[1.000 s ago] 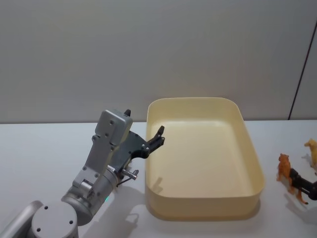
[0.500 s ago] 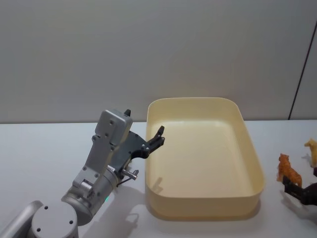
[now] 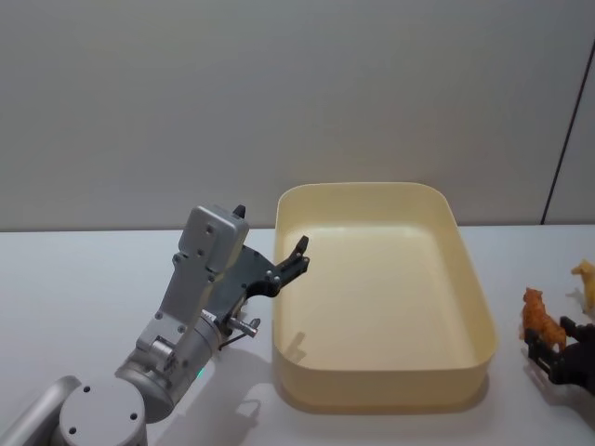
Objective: Pick up the toy alternately with two hands and place it into the central storage box.
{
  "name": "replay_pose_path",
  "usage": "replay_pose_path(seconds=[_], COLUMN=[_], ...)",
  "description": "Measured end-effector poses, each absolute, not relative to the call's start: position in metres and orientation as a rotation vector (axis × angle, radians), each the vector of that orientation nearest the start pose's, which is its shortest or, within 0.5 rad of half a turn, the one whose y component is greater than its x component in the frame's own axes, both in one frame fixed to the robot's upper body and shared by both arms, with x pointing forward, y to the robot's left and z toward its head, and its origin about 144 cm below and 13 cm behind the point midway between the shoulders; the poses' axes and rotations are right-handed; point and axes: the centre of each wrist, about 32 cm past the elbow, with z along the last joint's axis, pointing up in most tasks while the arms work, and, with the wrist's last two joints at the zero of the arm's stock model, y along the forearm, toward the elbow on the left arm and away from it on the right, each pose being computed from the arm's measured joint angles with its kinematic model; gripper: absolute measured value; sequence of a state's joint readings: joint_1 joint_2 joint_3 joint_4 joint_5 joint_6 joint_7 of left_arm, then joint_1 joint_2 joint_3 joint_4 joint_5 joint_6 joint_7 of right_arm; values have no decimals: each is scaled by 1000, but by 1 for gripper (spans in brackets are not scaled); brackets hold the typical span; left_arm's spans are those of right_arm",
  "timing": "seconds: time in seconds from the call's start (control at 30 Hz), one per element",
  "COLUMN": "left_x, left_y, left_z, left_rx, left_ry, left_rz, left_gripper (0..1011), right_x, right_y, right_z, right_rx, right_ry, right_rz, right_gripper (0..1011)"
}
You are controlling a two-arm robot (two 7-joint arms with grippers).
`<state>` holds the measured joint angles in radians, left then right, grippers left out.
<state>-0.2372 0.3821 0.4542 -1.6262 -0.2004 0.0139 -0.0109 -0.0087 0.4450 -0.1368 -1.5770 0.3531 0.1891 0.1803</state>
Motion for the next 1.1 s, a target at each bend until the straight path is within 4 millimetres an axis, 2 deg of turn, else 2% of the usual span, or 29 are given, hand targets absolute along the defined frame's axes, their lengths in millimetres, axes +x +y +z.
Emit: replay_pose_path(seconds=[0.03, 0.13, 0.27, 0.3, 0.5, 0.87, 0.9, 1.1], left_x=[492, 492, 492, 492, 492, 492, 492, 492], left_y=[198, 198, 198, 198, 198, 198, 198, 198], left_z=[1204, 1204, 1204, 1204, 1204, 1204, 1204, 1204], left_rx=[61, 61, 61, 61, 61, 61, 61, 61], left_ry=[-268, -268, -268, -268, -268, -268, -268, -268], left_rz=[1124, 1124, 1124, 1124, 1124, 1124, 1124, 1124], left_gripper=[1001, 1001, 1001, 1002, 1001, 1001, 1001, 1001], right_x=[454, 455, 455, 455, 454, 454, 456, 461], right_y=[-315, -314, -314, -314, -313, -306, -303, -295], right_z=[1149, 1149, 1149, 1149, 1150, 1164, 1173, 1192], right_rx=[-252, -254, -254, -254, -239, -157, -121, -59], right_ry=[131, 130, 130, 129, 114, 31, 4, -36], right_rz=[-1262, -1258, -1258, -1258, -1266, -1292, -1294, -1276], right_gripper=[538, 480, 322, 312, 305, 305, 305, 305])
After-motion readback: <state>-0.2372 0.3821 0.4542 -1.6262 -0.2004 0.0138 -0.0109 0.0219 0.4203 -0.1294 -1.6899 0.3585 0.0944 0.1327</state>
